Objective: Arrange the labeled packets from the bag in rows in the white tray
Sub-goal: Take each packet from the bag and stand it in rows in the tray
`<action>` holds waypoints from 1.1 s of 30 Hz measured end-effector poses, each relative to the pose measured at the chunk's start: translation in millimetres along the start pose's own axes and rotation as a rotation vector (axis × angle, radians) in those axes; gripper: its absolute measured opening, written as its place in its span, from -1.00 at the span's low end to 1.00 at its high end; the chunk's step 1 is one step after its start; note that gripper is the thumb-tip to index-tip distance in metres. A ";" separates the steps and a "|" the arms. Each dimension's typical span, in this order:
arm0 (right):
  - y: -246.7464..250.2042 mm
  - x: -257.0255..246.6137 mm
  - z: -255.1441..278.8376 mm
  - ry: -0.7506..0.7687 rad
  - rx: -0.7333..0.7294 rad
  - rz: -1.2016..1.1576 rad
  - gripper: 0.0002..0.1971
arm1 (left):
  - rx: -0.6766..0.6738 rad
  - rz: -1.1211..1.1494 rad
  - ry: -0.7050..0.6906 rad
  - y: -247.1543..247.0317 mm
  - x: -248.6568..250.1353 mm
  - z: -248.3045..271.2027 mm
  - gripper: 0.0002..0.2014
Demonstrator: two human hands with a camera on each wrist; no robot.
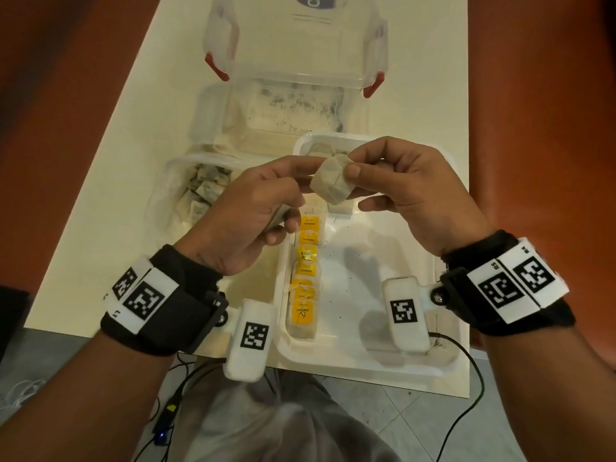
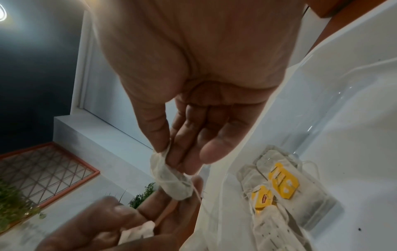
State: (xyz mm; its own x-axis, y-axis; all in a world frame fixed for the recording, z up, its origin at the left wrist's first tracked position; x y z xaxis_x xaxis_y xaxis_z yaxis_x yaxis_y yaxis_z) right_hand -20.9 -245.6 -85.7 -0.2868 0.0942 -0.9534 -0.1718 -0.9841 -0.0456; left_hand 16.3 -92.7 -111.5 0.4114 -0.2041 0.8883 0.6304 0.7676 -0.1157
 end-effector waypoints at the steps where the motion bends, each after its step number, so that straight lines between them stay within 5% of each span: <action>1: 0.3 0.1 0.0 -0.001 0.008 -0.002 -0.95 | -0.018 -0.012 -0.015 -2.3 2.1 0.9 -0.58; 4: 2.3 1.4 -0.3 -0.006 0.035 -0.007 -0.97 | 0.053 -0.109 -0.041 -2.4 4.2 -0.3 -0.78; 12: 1.1 9.3 1.8 -0.040 0.010 0.026 -0.88 | 0.217 -0.143 -0.052 2.9 -2.6 -2.4 -0.93; 24: 22.2 25.3 -7.0 -0.065 0.094 0.152 -0.94 | 0.215 -0.301 0.015 13.4 -9.8 10.2 -0.61; 29: 22.8 71.6 -21.8 -0.242 -0.007 0.510 -0.91 | 0.201 -0.156 0.063 23.7 -21.4 23.9 -0.64; 33: 28.1 81.4 -33.8 -0.246 0.071 0.557 -0.92 | 0.171 0.000 0.075 25.0 -26.3 34.4 -0.49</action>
State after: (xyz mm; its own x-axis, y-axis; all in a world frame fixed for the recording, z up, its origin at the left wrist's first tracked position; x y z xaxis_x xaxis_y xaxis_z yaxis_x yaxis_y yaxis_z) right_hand -17.2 -270.8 -174.6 -0.5591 -0.3907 -0.7313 0.0060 -0.8839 0.4677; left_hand -1.4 -47.3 -122.5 0.4637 -0.2442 0.8517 0.5117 0.8586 -0.0324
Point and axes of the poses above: each hand's wrist, its own z-axis away from the middle knuckle, its own y-axis out of the back of the hand, x = y × z, the point moved 9 cm from there along -z, towards the middle knuckle, and after that the axes turned 6 degrees about -z, right-handed, at the moved point
